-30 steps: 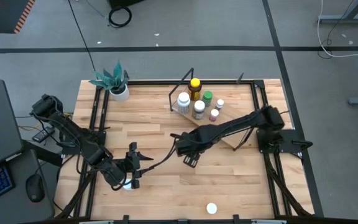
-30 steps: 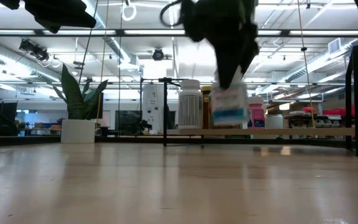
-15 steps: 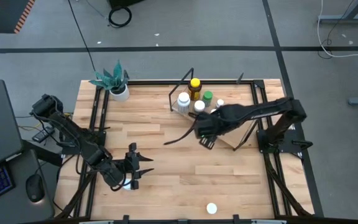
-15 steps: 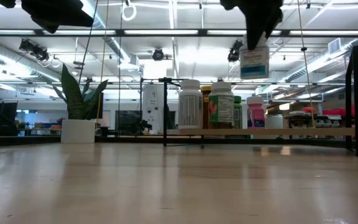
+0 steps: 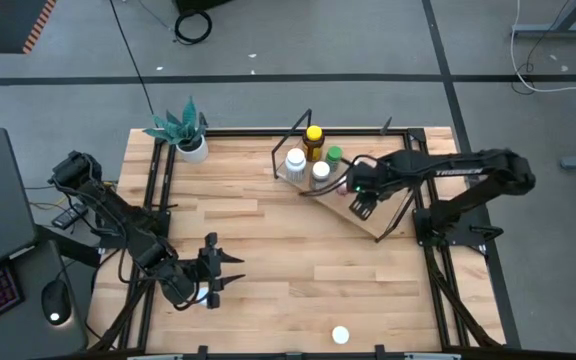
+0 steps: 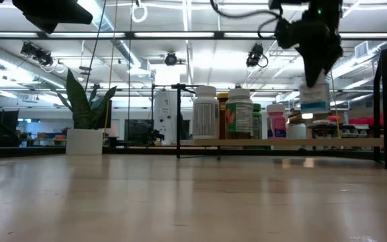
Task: Pick and place medicine bottles onto shelf by color
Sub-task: Put the white and blue pill bottle on the shelf
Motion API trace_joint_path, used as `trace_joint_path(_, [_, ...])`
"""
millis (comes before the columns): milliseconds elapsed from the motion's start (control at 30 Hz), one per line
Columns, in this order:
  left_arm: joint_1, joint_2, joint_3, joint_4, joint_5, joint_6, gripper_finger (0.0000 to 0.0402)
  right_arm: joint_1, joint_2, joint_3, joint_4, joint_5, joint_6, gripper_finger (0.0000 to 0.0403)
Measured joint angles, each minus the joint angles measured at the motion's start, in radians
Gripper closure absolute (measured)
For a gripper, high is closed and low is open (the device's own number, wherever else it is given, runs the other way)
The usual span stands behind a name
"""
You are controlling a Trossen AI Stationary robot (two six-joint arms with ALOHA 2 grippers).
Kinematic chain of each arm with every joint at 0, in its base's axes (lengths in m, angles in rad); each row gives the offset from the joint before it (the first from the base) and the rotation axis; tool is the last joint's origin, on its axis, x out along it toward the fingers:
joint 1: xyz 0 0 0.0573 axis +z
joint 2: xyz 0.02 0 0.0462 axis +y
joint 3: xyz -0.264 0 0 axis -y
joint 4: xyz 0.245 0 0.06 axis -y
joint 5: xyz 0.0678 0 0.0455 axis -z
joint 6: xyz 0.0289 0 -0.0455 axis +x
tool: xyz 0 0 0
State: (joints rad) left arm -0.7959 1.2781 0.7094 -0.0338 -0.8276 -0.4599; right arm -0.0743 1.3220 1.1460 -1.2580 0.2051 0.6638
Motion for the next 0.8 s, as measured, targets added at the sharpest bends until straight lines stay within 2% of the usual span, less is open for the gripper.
trace_joint_path(433, [0.001,0.0,0.0,0.0,-0.011,-0.001,0.023,-0.265,-0.015,-0.048,0.096,-0.022,-0.286,0.0212])
trace_joint_path(567, [0.001,0.0,0.0,0.004,-0.011,-0.001,0.023,-0.308,-0.029,-0.106,0.147,-0.071,-0.317,0.0212])
trace_joint_path(800, [0.001,-0.001,0.0,0.006,-0.011,-0.007,0.023,-0.338,-0.042,-0.224,0.238,-0.088,-0.36,0.0212])
